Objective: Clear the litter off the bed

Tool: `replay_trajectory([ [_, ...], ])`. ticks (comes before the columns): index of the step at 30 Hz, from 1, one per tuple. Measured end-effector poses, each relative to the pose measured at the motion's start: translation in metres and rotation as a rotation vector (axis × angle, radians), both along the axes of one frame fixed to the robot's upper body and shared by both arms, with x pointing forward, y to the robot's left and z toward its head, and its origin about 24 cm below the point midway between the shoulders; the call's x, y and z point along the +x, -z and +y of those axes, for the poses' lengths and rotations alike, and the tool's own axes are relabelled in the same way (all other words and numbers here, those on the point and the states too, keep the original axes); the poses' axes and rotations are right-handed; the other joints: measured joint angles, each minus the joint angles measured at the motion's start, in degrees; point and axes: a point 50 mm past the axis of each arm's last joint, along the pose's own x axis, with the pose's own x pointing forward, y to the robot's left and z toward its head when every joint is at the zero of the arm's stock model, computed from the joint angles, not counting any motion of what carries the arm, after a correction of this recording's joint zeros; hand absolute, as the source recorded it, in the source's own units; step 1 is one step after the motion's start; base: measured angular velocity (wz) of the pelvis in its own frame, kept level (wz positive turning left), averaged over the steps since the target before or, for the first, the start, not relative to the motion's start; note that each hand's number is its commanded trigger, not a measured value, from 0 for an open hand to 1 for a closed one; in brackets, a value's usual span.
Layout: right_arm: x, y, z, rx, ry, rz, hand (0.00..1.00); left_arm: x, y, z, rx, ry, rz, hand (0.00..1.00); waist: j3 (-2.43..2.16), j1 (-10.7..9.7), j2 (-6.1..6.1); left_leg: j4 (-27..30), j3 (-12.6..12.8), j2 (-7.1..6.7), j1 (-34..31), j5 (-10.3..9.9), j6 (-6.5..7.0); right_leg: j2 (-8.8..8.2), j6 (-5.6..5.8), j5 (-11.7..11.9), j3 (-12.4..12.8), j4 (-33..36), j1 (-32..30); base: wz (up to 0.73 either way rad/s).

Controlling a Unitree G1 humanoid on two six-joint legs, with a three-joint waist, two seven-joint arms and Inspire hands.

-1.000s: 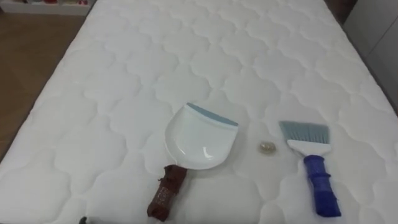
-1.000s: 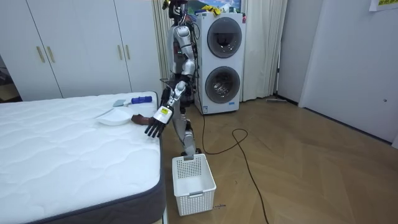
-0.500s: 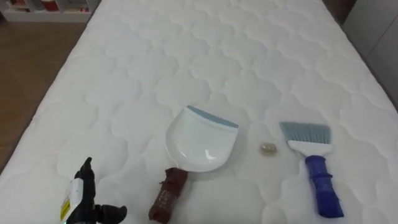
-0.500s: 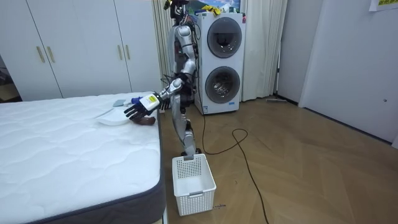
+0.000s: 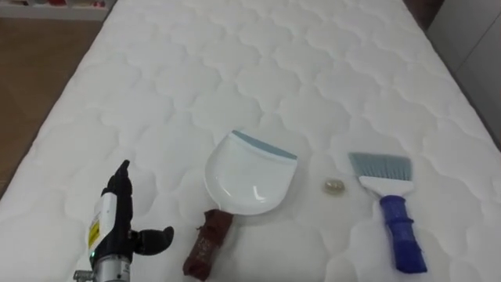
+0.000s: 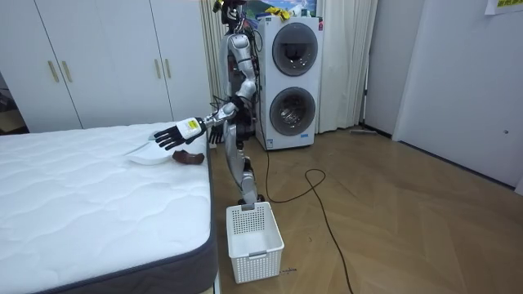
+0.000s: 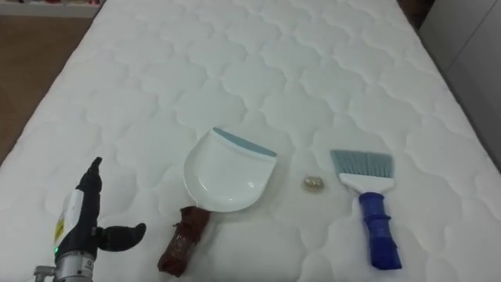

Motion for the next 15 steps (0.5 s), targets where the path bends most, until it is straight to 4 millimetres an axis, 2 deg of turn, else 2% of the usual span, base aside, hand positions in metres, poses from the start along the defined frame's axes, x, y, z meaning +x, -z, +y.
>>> replay_trajectory([
  [7,0.003,0.000,0.002,0.009,-0.033,0.001,0.00,-0.003,0.010,-0.016,-0.083,0.064,0.070,0.00,-0.28,-0.3,0.27,0.2,0.7,0.09,-0.5,0.0,0.00,0.03,-0.05,0.0,0.3,0.0,-0.6,-0.03],
  [15,0.005,0.000,0.003,0.013,-0.031,-0.004,0.00,-0.003,0.013,-0.017,-0.088,0.078,0.106,0.00,-0.27,-1.4,0.47,0.2,1.1,0.12,-0.5,0.0,0.00,0.03,-0.06,0.0,0.6,0.0,-0.7,-0.01],
])
